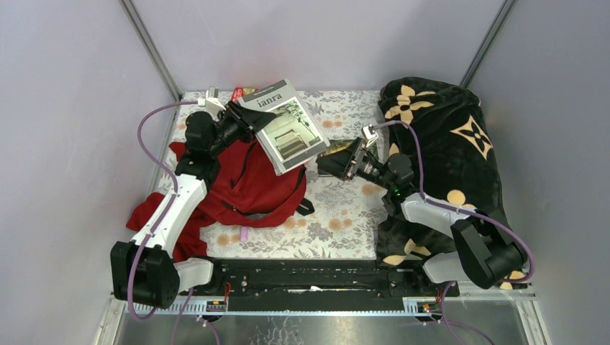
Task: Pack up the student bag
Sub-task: Pick up the book from the center of the board.
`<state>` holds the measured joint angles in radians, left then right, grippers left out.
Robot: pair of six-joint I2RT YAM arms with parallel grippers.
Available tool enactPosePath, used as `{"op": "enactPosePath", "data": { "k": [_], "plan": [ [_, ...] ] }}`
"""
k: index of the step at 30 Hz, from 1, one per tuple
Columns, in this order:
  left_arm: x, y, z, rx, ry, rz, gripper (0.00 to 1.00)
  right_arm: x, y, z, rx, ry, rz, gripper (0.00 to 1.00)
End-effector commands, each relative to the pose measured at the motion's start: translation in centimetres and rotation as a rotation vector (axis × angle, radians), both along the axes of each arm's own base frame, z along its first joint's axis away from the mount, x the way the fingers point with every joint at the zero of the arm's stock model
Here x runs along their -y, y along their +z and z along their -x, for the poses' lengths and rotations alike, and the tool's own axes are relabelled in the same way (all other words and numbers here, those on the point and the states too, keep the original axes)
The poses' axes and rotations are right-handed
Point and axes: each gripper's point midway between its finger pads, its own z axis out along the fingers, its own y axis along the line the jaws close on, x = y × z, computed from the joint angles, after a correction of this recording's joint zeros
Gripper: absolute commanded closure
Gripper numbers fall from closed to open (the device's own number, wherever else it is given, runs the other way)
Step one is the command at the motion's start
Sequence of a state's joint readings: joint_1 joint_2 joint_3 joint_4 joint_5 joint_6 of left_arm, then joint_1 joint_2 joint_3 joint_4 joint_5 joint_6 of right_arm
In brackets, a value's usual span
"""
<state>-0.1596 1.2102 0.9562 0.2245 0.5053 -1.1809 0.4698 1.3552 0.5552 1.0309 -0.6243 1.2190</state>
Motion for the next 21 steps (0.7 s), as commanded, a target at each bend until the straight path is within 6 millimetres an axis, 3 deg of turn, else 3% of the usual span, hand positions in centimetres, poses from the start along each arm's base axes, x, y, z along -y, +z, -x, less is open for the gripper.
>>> {"op": "enactPosePath", "data": {
  "k": [1, 6, 13, 16, 21],
  "plan": [
    [-1.2, 2.4, -0.6, 0.078, 0.086, 0.073, 0.92, -1.3, 5.9, 0.5, 0.215, -0.043, -0.177, 0.0],
    [-1.1, 2.8, -0.3, 0.087, 0.081, 0.095, 0.91, -3.0, 5.9, -1.5, 0.204, -0.062, -0.183, 0.0],
    [0.1, 2.6, 0.6, 0.105, 0.025, 0.043, 0.92, -5.6, 8.3, -3.8, 0.17, -0.009, -0.353, 0.0],
    [0.5, 2.3, 0.8, 0.091, 0.022, -0.032, 0.91, -6.8, 9.0, -5.0, 0.148, 0.032, -0.406, 0.14],
    [1.0, 1.4, 0.7, 0.086, 0.049, -0.102, 0.75, -8.4, 10.2, -5.7, 0.113, 0.123, -0.445, 0.4]
  ]
}}
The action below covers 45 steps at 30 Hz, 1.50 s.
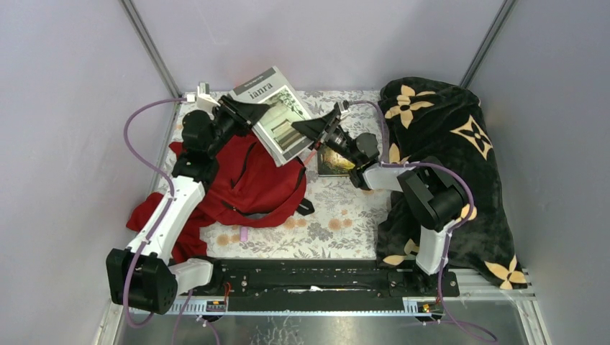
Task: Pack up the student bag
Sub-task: Pick up the book from the center of the board, then place the book in the student bag.
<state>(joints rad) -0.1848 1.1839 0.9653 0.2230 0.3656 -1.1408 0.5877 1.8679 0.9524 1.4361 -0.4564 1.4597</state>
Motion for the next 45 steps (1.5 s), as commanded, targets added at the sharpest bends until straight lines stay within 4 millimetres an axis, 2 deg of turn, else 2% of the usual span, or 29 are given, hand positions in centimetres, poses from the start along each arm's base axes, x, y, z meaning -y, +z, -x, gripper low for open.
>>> {"op": "enactPosePath", "data": {
  "k": [1, 2, 3, 5, 7, 9, 12, 13, 16, 18, 20, 25, 28, 29, 31, 34, 37, 43, 44, 45],
  "plan": [
    [2.0, 0.0, 1.5, 0.019, -0.061, -0.093, 0.66, -0.3, 5.9, 1.7, 0.098, 0.093, -0.159, 0.46],
    [2.0, -0.5, 1.6, 0.002, -0.06, -0.116, 0.51, 0.0, 5.8, 1.7, 0.09, 0.087, -0.16, 0.52],
    [1.8, -0.9, 1.5, -0.008, -0.055, -0.149, 0.33, 0.3, 5.4, 1.5, 0.068, 0.08, -0.151, 0.61],
    [0.9, -1.5, 1.5, -0.025, -0.025, -0.248, 0.14, 1.4, 4.4, 1.1, 0.027, 0.072, -0.113, 0.78],
    [-0.8, -1.9, 1.5, -0.05, 0.037, -0.362, 0.02, 3.3, 3.0, 0.9, 0.004, 0.062, -0.041, 0.88],
    [-2.3, -2.8, 1.8, -0.07, 0.092, -0.472, 0.01, 6.0, 1.1, 0.8, -0.026, 0.01, 0.053, 0.9],
    [-3.9, -6.4, 3.0, -0.142, 0.162, -0.615, 0.01, 10.2, -1.6, 0.1, -0.083, -0.112, 0.244, 0.9],
    [-3.7, -8.0, 3.7, -0.153, 0.15, -0.652, 0.01, 11.6, -2.5, -0.3, -0.067, -0.172, 0.353, 0.9],
    [-0.2, -9.8, 5.9, -0.098, 0.022, -0.754, 0.01, 16.9, -4.3, -1.5, -0.118, -0.427, 0.699, 0.93],
    [2.4, -11.3, 7.1, -0.098, -0.076, -0.822, 0.01, 20.4, -3.8, -1.6, -0.103, -0.588, 0.862, 0.93],
    [4.1, -12.6, 7.9, -0.106, -0.138, -0.881, 0.01, 22.9, -2.9, -1.1, -0.082, -0.679, 0.963, 0.93],
    [6.2, -16.1, 8.3, -0.135, -0.178, -1.054, 0.01, 26.4, -0.4, -0.2, -0.064, -0.803, 1.097, 0.93],
    [6.1, -18.5, 7.9, -0.195, -0.15, -1.161, 0.01, 26.8, 0.3, 0.5, -0.048, -0.829, 1.082, 0.93],
    [6.0, -18.8, 7.7, -0.205, -0.134, -1.167, 0.02, 26.7, 0.2, 0.7, -0.045, -0.827, 1.074, 0.93],
    [6.0, -18.6, 7.2, -0.192, -0.103, -1.157, 0.12, 26.5, 0.0, 1.0, -0.043, -0.815, 1.062, 0.93],
    [6.0, -18.3, 6.8, -0.17, -0.091, -1.162, 0.3, 26.1, -0.7, 0.8, -0.036, -0.788, 1.077, 0.92],
    [5.4, -18.1, 6.2, -0.174, -0.057, -1.203, 0.55, 25.5, -0.8, 0.3, -0.027, -0.757, 1.083, 0.93],
    [3.4, -17.9, 4.3, -0.21, 0.016, -1.246, 0.96, 22.6, -1.4, 0.5, -0.008, -0.608, 1.009, 0.95],
    [3.2, -17.5, 4.1, -0.209, 0.021, -1.236, 1.0, 22.1, -1.5, 0.6, -0.006, -0.583, 0.997, 0.96],
    [3.0, -17.0, 3.9, -0.207, 0.026, -1.222, 1.0, 21.5, -1.5, 0.9, 0.002, -0.549, 0.981, 0.97]
  ]
}}
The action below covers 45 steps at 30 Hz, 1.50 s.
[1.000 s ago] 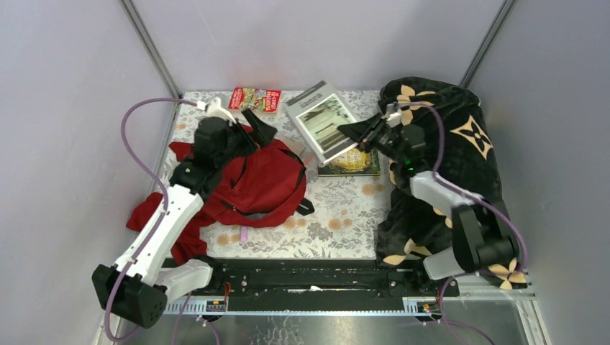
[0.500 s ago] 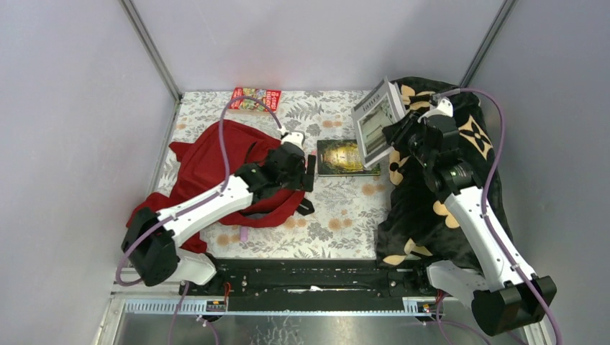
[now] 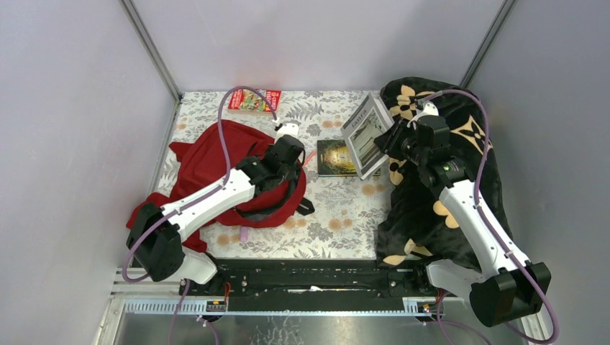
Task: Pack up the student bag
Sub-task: Place the book in the student bag.
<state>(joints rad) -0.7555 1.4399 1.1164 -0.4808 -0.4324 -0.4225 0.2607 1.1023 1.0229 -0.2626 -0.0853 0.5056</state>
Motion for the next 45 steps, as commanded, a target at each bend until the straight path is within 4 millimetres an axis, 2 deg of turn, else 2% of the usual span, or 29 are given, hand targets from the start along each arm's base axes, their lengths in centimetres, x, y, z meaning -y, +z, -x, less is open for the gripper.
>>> {"op": "enactPosePath", "data": {
  "k": [1, 4, 6, 9, 10, 12, 15, 20, 23, 29, 32, 35, 38, 42, 44, 45],
  "plan": [
    [-1.8, 2.9, -2.0, 0.063, 0.067, 0.013, 1.0, -3.2, 2.8, 0.4, 0.075, 0.169, -0.108, 0.99],
    [-3.7, 5.9, -2.7, 0.064, 0.09, 0.093, 1.0, -5.1, 2.9, 1.3, 0.037, 0.262, -0.185, 1.0],
    [-5.5, 8.7, -2.9, 0.025, 0.093, 0.219, 1.0, -6.4, 2.7, 2.0, -0.007, 0.337, -0.236, 1.0],
    [-9.5, 12.7, -4.0, 0.085, 0.147, 0.372, 1.0, -9.0, 3.4, 3.7, -0.049, 0.504, -0.372, 1.0],
    [-10.2, 13.8, -4.0, 0.114, 0.145, 0.406, 1.0, -9.8, 3.7, 4.3, -0.06, 0.553, -0.428, 1.0],
    [-11.7, 15.2, -4.3, 0.161, 0.153, 0.438, 1.0, -10.9, 4.1, 5.0, -0.072, 0.616, -0.534, 1.0],
    [-12.4, 16.7, -4.5, 0.188, 0.131, 0.463, 1.0, -13.2, 3.6, 6.2, -0.114, 0.7, -0.616, 1.0],
    [-12.6, 18.0, -4.4, 0.203, 0.089, 0.491, 1.0, -18.7, 0.8, 7.6, -0.268, 0.796, -0.567, 1.0],
    [-12.4, 18.7, -3.9, 0.205, 0.064, 0.5, 1.0, -20.7, -1.3, 6.9, -0.338, 0.762, -0.595, 1.0],
    [-11.0, 19.6, -2.9, 0.206, -0.022, 0.563, 1.0, -23.9, -4.0, 4.2, -0.411, 0.748, -0.681, 1.0],
    [-10.5, 19.8, -2.6, 0.217, -0.039, 0.592, 1.0, -26.6, -5.7, 3.8, -0.484, 0.777, -0.662, 1.0],
    [-10.3, 19.1, -2.5, 0.205, -0.046, 0.609, 1.0, -29.9, -6.9, 3.8, -0.505, 0.805, -0.626, 1.0],
    [-10.1, 18.4, -2.4, 0.192, -0.043, 0.625, 1.0, -32.4, -7.5, 2.3, -0.49, 0.769, -0.674, 1.0],
    [-9.7, 17.9, -2.1, 0.192, -0.055, 0.649, 1.0, -35.7, -10.7, -0.3, -0.5, 0.674, -0.659, 1.0],
    [-9.8, 17.9, -1.9, 0.201, -0.054, 0.654, 1.0, -37.5, -11.8, -1.3, -0.508, 0.649, -0.658, 0.94],
    [-9.9, 17.9, -1.9, 0.203, -0.051, 0.655, 1.0, -38.2, -12.1, -1.9, -0.507, 0.64, -0.663, 0.84]
  ]
}}
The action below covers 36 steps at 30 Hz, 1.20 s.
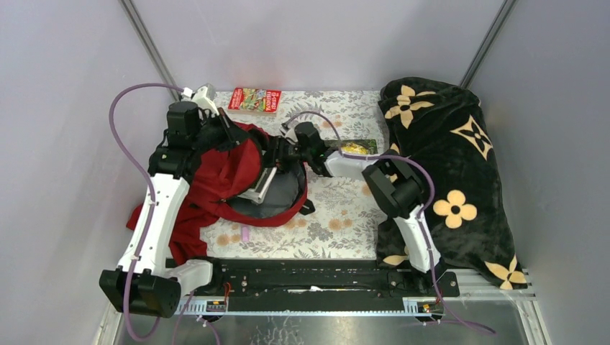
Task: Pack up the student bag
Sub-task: Place the book in the student bag.
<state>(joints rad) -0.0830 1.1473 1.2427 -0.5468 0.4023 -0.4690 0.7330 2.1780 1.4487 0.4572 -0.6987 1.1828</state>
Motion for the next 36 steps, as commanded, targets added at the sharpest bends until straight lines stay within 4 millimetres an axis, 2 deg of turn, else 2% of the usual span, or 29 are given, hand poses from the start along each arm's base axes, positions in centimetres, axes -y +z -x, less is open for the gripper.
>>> {"op": "enactPosePath", "data": {
  "k": [1, 3, 5, 7, 9, 13, 17, 22, 26, 30, 36],
  "plan": [
    [0.2, 3.1, -0.2, 0.128, -0.013, 0.044, 1.0, -3.7, -0.6, -3.9, 0.035, -0.112, -0.006, 0.74],
    [0.1, 3.4, -0.1, 0.136, -0.008, 0.048, 1.0, -4.1, -1.7, -4.4, 0.036, -0.111, 0.029, 0.44],
    [-0.3, 3.6, -0.3, 0.148, 0.015, 0.04, 1.0, -3.5, -2.3, -4.0, 0.062, -0.095, 0.083, 0.2],
    [-0.8, 3.4, -0.4, 0.166, 0.046, 0.03, 1.0, -1.9, -3.3, -3.7, 0.098, -0.11, 0.178, 0.07],
    [-1.2, 2.8, -0.5, 0.157, 0.063, 0.026, 1.0, -0.8, -3.7, -3.3, 0.132, -0.087, 0.26, 0.02],
    [-1.0, 1.9, -0.7, 0.131, 0.054, 0.036, 1.0, 1.3, -4.1, -2.7, 0.177, -0.061, 0.391, 0.0],
    [-1.0, 1.7, -0.6, 0.14, 0.055, 0.034, 1.0, 2.9, -3.9, -2.0, 0.225, -0.035, 0.452, 0.0],
    [-0.9, 1.4, -0.6, 0.132, 0.042, 0.036, 1.0, 5.0, -4.7, -1.2, 0.257, 0.029, 0.578, 0.0],
    [-1.1, 1.2, -0.8, 0.13, 0.046, 0.024, 1.0, 6.4, -3.4, -0.6, 0.323, 0.059, 0.615, 0.0],
    [-0.9, 1.0, -1.0, 0.122, 0.032, 0.031, 1.0, 7.2, -2.4, 0.3, 0.335, 0.059, 0.601, 0.0],
    [-0.6, 1.0, -0.9, 0.12, 0.023, 0.048, 1.0, 6.8, -3.3, 1.9, 0.284, 0.089, 0.543, 0.0]
  ]
}}
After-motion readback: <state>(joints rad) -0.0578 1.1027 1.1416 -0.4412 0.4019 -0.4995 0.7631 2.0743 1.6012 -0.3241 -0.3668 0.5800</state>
